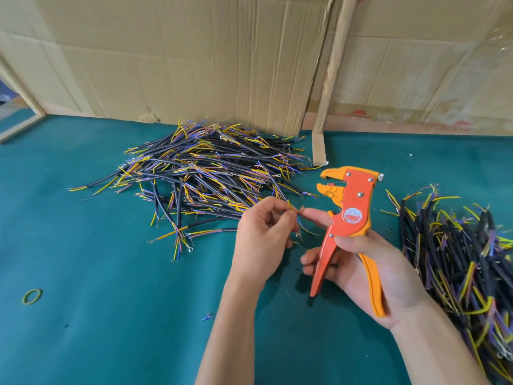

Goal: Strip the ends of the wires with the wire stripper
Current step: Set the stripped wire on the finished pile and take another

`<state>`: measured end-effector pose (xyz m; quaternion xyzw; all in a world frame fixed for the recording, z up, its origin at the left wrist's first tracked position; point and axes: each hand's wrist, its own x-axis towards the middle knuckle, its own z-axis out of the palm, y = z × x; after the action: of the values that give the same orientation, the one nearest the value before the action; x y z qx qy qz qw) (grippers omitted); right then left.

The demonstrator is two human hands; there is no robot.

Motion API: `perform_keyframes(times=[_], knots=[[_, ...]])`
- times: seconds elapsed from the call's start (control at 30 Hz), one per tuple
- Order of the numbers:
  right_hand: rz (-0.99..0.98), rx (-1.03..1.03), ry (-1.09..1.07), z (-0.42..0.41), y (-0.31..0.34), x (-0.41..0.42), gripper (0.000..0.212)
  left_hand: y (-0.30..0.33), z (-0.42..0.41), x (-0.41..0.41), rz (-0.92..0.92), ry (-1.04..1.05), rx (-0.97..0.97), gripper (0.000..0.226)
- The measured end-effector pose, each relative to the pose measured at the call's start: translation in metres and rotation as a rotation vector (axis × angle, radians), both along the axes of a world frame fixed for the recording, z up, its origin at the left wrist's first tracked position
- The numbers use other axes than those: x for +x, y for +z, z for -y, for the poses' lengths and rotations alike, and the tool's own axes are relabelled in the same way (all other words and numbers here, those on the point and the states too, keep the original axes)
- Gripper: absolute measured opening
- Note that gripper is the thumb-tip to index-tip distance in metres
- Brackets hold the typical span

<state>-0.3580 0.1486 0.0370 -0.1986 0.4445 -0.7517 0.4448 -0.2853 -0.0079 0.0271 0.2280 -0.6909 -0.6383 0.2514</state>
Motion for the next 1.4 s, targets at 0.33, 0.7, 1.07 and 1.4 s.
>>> perform_keyframes(times=[0.33,0.7,1.07,1.4], knots=[[0.018,-0.028,-0.010,-0.001,0.000,0.000,0.074,-0.002,0.001,-0.002,0.005,0.013,0.031,0.013],[0.021,-0.041,0.000,0.001,-0.003,0.001,0.058,0.000,-0.001,-0.002,-0.060,-0.023,-0.055,0.012],[0.017,0.001,-0.005,0.003,-0.002,0.003,0.060,-0.001,-0.001,-0.001,-0.099,-0.049,0.000,0.008],[0.017,0.002,-0.007,0.010,0.000,0.010,0.063,0.000,-0.007,-0.002,-0.118,-0.021,0.094,0.008]])
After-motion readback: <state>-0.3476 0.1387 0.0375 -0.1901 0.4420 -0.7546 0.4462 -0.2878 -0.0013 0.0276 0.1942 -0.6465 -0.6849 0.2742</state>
